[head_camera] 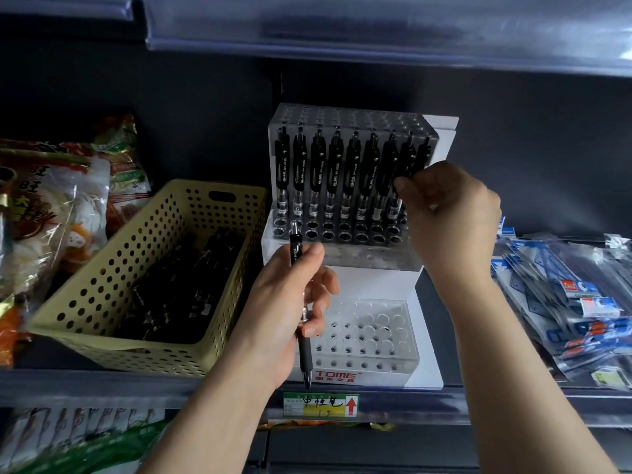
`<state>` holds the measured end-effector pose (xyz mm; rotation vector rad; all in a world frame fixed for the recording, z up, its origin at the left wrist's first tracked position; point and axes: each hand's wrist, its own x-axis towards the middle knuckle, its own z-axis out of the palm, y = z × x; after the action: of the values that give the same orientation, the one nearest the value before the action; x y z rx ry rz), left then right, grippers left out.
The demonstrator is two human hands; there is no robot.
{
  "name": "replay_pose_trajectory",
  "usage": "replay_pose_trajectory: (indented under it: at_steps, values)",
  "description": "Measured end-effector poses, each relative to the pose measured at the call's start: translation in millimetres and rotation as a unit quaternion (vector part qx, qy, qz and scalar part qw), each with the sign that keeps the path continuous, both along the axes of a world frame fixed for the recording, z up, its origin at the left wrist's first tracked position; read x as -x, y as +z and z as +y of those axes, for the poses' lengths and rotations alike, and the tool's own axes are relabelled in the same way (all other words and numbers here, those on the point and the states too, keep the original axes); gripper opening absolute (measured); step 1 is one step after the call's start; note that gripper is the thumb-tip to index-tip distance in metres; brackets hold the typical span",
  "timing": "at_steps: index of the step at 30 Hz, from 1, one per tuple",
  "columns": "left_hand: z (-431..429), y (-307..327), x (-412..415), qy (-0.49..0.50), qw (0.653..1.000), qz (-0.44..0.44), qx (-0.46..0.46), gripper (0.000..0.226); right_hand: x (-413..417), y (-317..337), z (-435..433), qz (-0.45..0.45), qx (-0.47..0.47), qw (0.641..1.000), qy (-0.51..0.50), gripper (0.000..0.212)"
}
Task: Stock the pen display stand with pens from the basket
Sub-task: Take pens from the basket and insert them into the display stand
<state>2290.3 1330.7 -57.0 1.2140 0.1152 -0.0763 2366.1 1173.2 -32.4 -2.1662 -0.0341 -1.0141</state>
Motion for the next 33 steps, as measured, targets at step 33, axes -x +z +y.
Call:
replay_pose_trajectory:
  at_steps: [33]
  values:
    - [-7, -9, -2, 0.025, 0.981, -0.138, -0.132, 0.02, 31, 20, 21, 0.192, -0.274, 0.856, 0.394, 0.013]
